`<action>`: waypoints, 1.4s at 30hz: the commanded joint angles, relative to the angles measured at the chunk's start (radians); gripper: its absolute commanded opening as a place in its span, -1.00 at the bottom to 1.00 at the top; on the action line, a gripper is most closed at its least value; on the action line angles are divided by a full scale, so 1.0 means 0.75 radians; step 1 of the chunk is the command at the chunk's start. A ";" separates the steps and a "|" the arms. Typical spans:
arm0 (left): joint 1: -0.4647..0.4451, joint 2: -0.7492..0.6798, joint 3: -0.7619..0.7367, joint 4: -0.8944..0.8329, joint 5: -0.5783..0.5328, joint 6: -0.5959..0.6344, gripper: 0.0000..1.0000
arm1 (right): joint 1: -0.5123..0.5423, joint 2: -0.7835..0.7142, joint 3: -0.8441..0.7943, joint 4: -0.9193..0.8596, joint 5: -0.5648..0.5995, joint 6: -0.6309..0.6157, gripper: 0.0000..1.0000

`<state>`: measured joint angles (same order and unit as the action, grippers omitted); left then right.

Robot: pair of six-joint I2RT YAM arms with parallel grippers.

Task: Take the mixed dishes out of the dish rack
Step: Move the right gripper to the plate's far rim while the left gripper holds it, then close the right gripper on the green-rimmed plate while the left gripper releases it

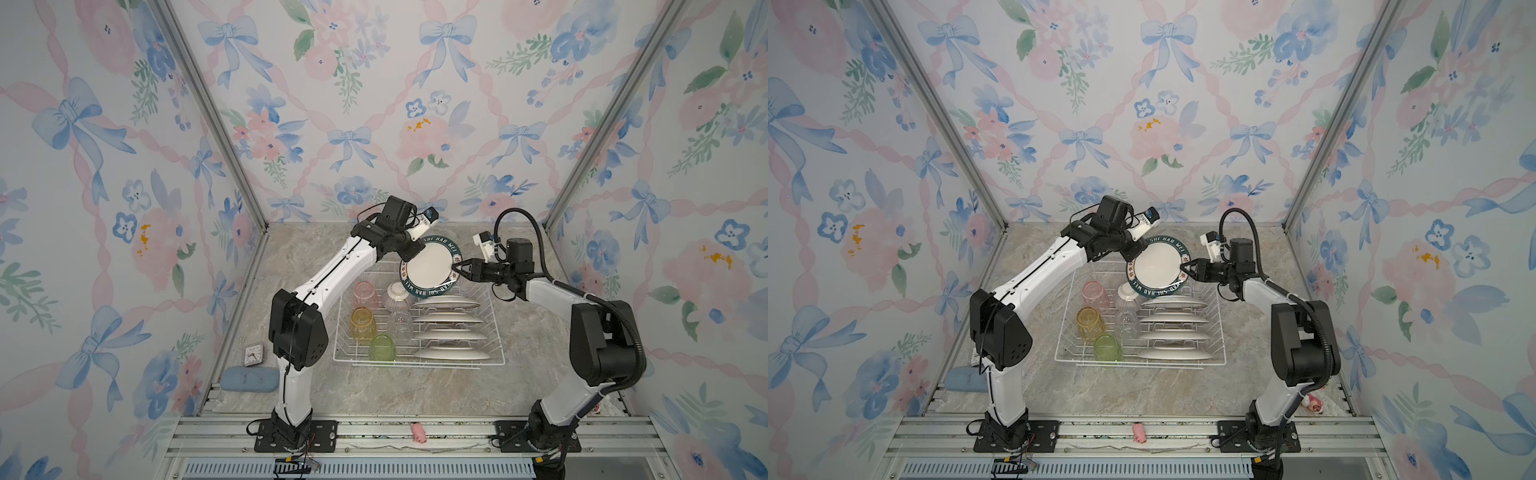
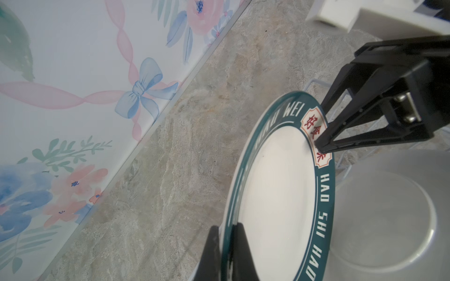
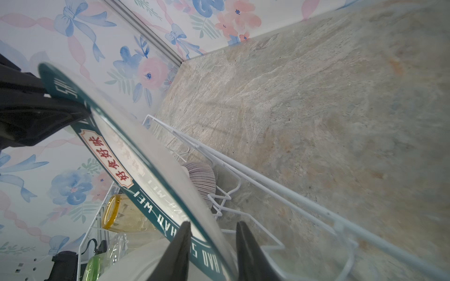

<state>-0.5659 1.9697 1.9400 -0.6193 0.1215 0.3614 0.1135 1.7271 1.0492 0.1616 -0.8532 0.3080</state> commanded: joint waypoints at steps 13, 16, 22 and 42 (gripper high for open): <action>0.055 0.126 -0.007 0.007 0.042 0.000 -1.00 | 0.043 0.083 0.088 0.132 -0.088 0.063 -0.95; 0.059 0.138 0.004 0.006 0.048 0.002 -1.00 | 0.047 0.081 0.088 0.171 -0.093 0.088 -1.00; 0.067 0.154 0.036 0.006 0.053 -0.005 -1.00 | 0.042 0.068 0.089 0.282 -0.123 0.191 -1.00; 0.112 0.063 0.005 0.131 0.195 -0.106 -0.29 | -0.008 -0.086 0.031 0.509 -0.183 0.470 -1.00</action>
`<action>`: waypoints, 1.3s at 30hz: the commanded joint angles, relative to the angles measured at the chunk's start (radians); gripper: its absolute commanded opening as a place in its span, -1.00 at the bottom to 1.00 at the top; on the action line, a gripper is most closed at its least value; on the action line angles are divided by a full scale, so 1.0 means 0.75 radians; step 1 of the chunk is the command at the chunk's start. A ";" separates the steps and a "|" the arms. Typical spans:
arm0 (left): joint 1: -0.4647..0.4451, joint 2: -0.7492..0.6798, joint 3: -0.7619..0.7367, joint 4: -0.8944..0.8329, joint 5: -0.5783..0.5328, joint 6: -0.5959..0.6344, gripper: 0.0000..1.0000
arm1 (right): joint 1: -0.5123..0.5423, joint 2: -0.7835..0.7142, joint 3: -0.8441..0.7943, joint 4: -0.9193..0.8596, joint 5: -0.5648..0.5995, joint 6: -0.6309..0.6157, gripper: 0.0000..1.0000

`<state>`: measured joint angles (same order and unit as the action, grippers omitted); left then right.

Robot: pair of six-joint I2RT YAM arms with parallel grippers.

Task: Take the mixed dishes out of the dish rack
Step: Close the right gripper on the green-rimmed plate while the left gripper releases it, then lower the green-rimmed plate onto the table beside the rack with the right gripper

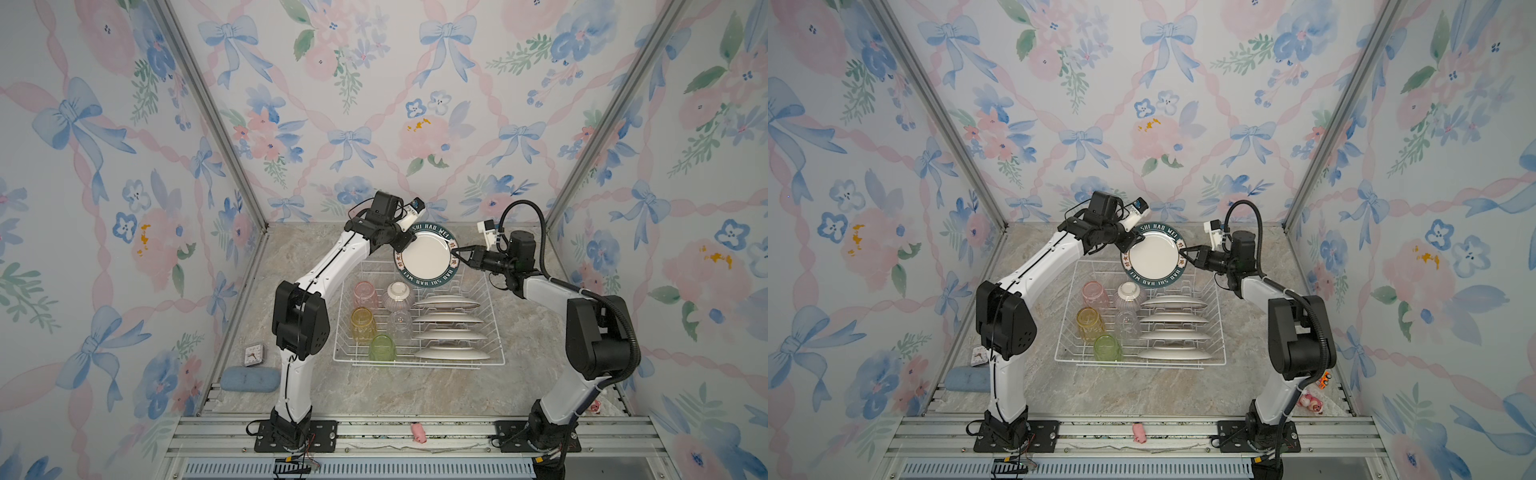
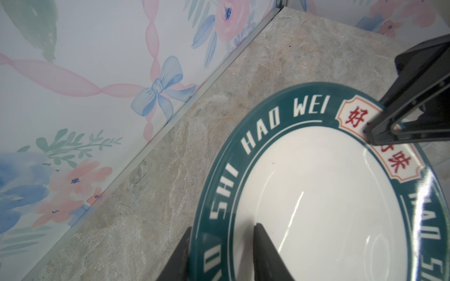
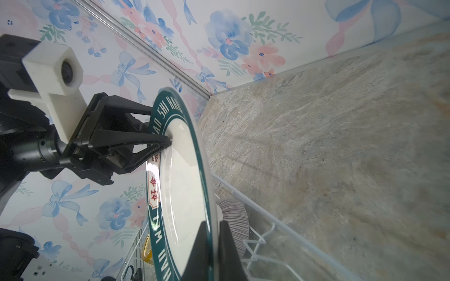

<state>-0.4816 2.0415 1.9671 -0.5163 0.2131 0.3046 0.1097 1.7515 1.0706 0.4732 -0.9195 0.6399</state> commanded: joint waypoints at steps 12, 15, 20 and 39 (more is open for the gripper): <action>0.029 -0.221 -0.179 0.213 0.102 -0.140 -0.14 | -0.059 -0.324 0.092 -0.501 0.082 -0.233 -1.00; 0.031 -0.258 -0.202 0.244 0.166 -0.165 -0.13 | -0.068 -0.343 0.106 -0.572 0.084 -0.246 -1.00; 0.030 -0.341 -0.252 0.303 0.262 -0.205 -0.11 | -0.068 -0.390 0.107 -0.729 0.125 -0.326 -1.00; -0.162 -0.854 -0.939 0.423 -0.267 -0.287 -0.14 | -0.692 -0.834 -0.178 -0.854 0.494 -0.189 -1.00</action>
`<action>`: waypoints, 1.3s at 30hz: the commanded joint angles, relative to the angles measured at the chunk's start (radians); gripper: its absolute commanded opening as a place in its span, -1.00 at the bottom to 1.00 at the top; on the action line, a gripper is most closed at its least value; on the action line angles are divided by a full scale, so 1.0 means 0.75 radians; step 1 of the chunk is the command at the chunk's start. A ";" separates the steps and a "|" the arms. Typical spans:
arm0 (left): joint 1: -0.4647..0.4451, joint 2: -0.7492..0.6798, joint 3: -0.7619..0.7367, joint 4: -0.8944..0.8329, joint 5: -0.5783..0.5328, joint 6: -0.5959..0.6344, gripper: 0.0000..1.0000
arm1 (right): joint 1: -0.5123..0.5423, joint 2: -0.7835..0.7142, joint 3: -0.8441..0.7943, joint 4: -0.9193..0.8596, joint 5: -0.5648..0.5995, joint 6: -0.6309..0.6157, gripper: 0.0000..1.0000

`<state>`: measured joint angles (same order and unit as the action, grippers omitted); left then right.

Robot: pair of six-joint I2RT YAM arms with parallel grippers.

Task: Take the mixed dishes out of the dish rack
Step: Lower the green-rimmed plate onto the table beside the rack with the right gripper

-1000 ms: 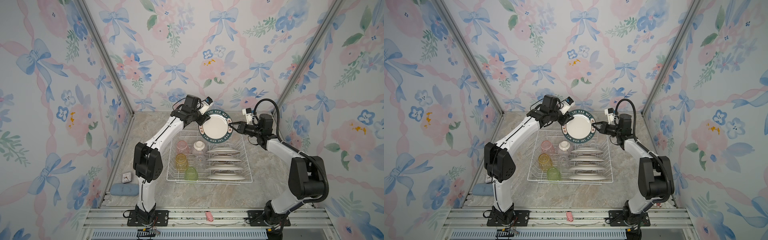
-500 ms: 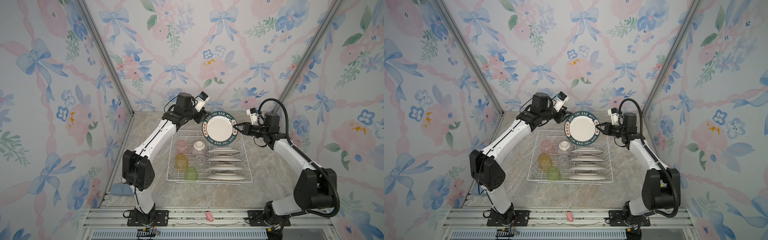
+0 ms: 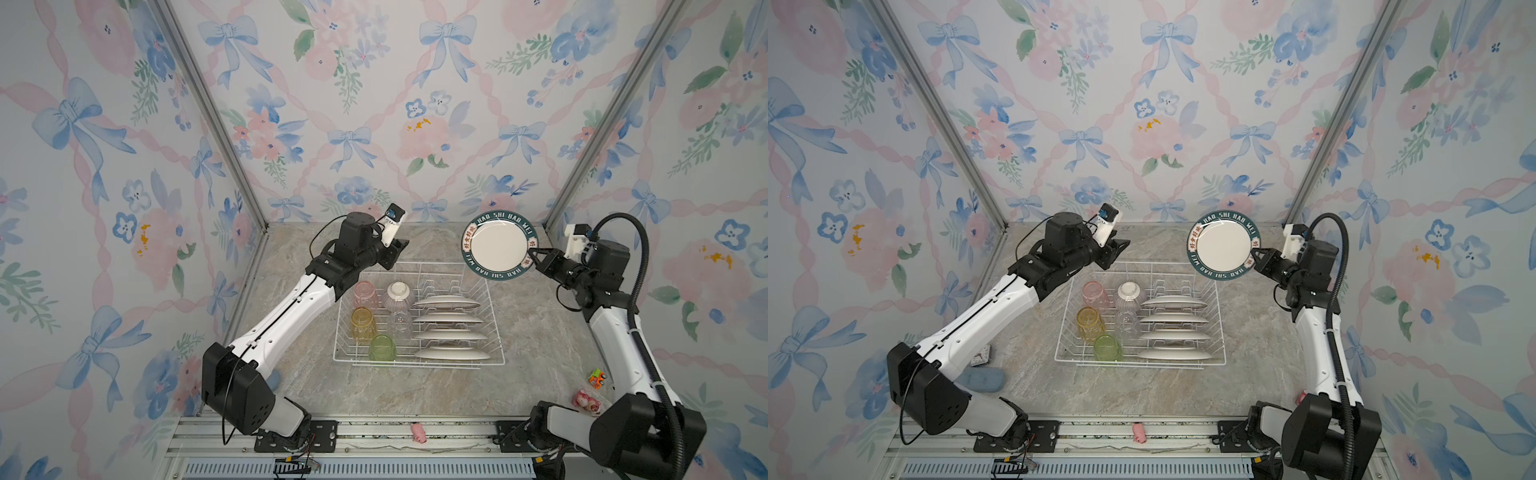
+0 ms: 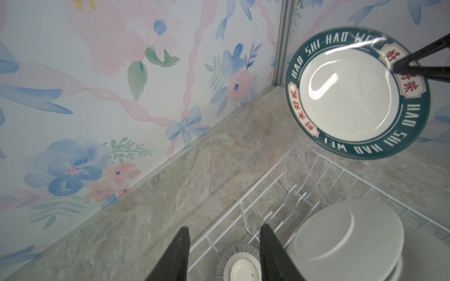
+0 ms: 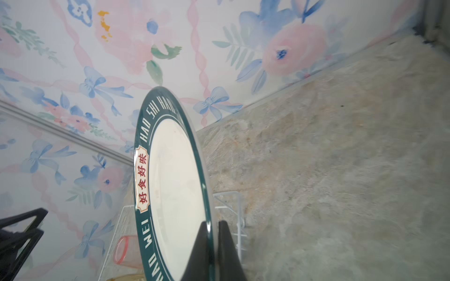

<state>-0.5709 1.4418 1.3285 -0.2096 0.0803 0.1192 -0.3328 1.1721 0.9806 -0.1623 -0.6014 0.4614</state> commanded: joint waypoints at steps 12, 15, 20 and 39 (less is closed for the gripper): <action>-0.088 -0.166 -0.281 0.050 -0.101 -0.136 -0.09 | -0.360 0.056 -0.258 0.017 0.205 0.023 -1.00; -0.092 -0.145 -0.265 0.052 -0.045 -0.140 -0.08 | -0.346 0.139 -0.314 0.123 0.187 0.061 -1.00; -0.097 -0.097 -0.236 0.049 0.000 -0.135 -0.08 | -0.286 0.241 -0.332 0.206 0.206 0.073 -1.00; -0.186 0.019 -0.137 -0.009 -0.112 -0.104 -0.04 | -0.234 0.551 -0.358 0.431 0.130 0.164 -1.00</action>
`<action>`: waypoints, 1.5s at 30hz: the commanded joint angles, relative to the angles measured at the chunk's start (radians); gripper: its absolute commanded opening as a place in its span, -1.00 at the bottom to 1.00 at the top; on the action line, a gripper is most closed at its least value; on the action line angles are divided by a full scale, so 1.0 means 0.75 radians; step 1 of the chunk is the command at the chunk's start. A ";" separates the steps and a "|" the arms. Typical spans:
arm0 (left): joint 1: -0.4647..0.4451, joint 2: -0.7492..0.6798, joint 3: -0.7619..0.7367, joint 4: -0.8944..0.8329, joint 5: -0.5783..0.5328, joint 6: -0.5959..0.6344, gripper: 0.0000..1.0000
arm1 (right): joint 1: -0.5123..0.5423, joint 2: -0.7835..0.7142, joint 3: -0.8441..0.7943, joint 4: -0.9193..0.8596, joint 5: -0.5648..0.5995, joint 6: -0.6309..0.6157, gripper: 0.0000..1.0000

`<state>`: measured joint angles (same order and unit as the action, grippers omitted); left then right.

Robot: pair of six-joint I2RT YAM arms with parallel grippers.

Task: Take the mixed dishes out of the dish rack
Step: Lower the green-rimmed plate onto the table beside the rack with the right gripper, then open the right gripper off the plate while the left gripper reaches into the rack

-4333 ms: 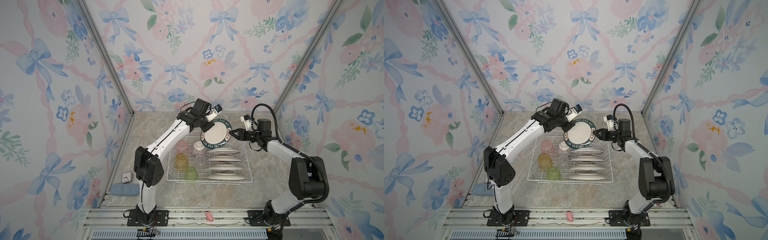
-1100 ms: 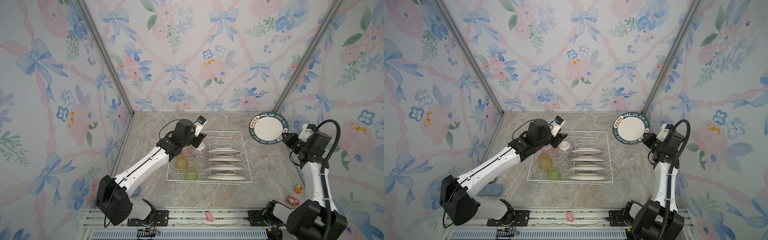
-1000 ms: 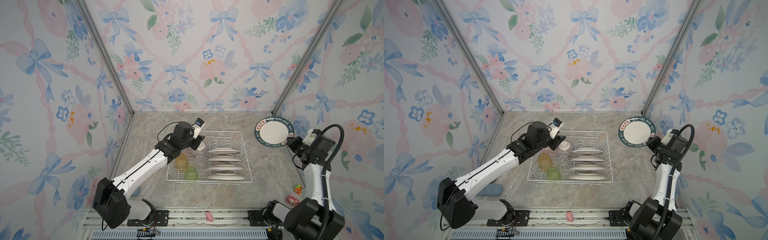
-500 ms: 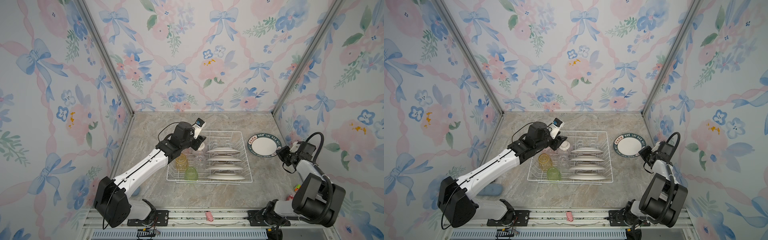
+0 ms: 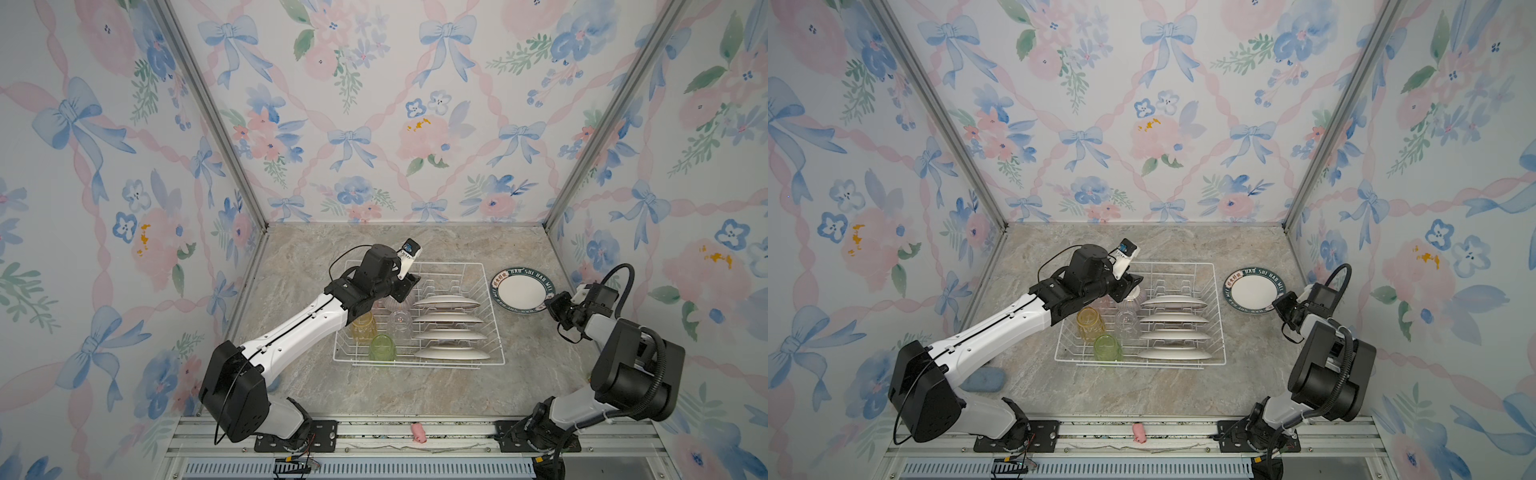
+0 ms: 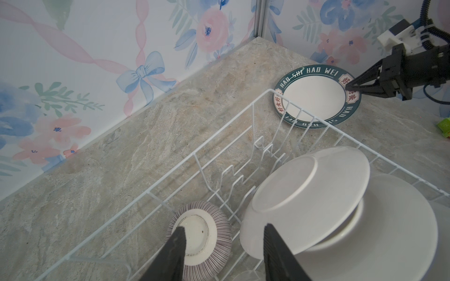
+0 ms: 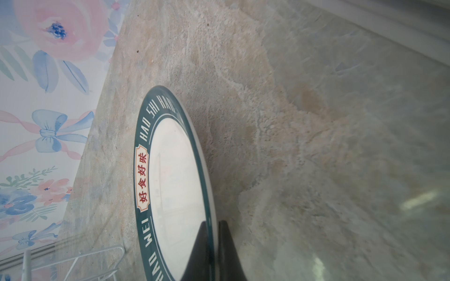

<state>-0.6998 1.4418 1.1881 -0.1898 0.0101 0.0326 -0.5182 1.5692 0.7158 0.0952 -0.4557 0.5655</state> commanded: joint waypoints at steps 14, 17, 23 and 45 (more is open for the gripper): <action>-0.076 0.096 0.165 -0.149 -0.081 0.051 -0.05 | 0.045 0.067 0.023 -0.074 0.025 -0.073 -0.69; -0.095 0.111 0.183 -0.174 -0.120 0.072 -0.05 | 0.050 0.035 0.036 -0.140 0.083 -0.108 -0.46; -0.160 0.176 0.263 -0.271 -0.213 0.153 0.02 | 0.051 -0.044 0.057 -0.241 0.122 -0.147 -0.03; -0.450 0.413 0.566 -0.565 -0.410 0.577 0.08 | 0.321 -0.561 0.362 -0.780 0.217 -0.342 0.34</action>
<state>-1.0344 1.7020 1.5745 -0.5453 -0.2729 0.4206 -0.3031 1.1706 0.9497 -0.4274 -0.3050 0.3256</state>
